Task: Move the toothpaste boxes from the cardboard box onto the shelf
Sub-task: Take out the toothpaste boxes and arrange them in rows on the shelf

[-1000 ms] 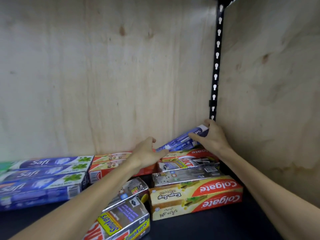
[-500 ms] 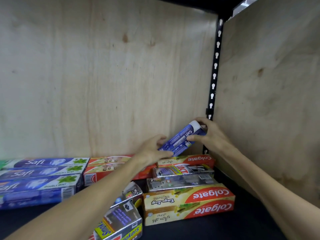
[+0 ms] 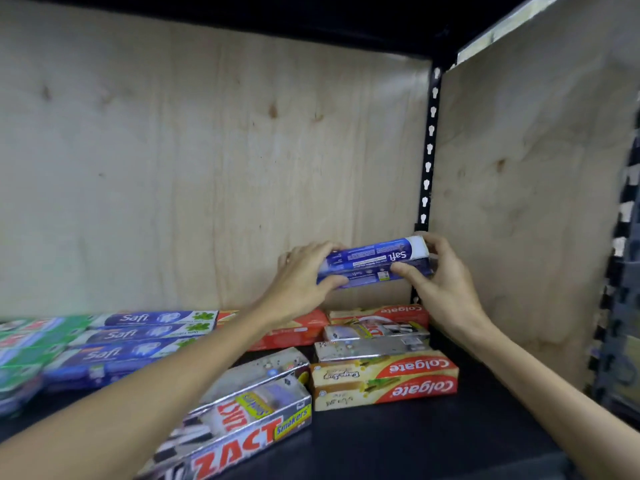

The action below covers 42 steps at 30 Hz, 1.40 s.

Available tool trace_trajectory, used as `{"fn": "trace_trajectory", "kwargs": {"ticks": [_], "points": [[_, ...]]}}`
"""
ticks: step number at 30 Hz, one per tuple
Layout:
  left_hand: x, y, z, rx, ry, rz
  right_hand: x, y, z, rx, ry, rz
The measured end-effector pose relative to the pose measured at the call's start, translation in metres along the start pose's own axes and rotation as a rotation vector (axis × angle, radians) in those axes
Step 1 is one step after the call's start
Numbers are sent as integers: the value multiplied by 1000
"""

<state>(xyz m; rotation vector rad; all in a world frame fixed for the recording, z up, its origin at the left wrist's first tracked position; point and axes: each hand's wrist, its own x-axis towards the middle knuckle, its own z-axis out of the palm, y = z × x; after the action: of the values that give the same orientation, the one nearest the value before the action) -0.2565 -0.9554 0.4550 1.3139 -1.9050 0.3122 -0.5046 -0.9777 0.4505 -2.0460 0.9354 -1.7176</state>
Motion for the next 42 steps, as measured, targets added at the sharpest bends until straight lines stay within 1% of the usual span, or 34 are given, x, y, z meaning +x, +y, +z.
{"fn": "trace_trajectory", "kwargs": {"ticks": [3,6,10,14,17,19,21,24,27,30,31,35,37,39,42], "points": [[-37,-9,-50,5,-75,-9,-26,-24,15,67,-131,22],[-79,-23,-102,13,-122,-41,-51,-51,43,103,-228,20],[-138,-37,-170,-37,-108,-154,-76,-95,92,101,-326,27],[-190,-55,-219,2,-65,-276,-97,-122,144,28,-456,33],[-223,-66,-238,43,-62,-353,-114,-132,175,-29,-575,3],[-240,-72,-243,55,-65,-394,-121,-134,190,-69,-663,30],[-255,-79,-241,35,-63,-416,-123,-132,198,-104,-745,58],[-271,-88,-231,-33,-51,-420,-119,-131,199,-161,-845,48],[-282,-90,-222,-58,-59,-429,-115,-129,195,-251,-872,6],[-295,-92,-220,-46,-158,-416,-114,-126,188,-313,-883,-30],[-298,-93,-220,-49,-165,-422,-113,-125,187,-332,-889,-42],[-295,-99,-220,-88,-85,-471,-109,-124,190,-374,-899,-39],[-292,-104,-218,-83,-87,-483,-106,-124,195,-385,-898,-23],[-289,-114,-215,-33,-95,-467,-104,-123,198,-364,-867,0],[-287,-127,-211,136,-103,-414,-104,-119,200,-311,-815,14]]}}
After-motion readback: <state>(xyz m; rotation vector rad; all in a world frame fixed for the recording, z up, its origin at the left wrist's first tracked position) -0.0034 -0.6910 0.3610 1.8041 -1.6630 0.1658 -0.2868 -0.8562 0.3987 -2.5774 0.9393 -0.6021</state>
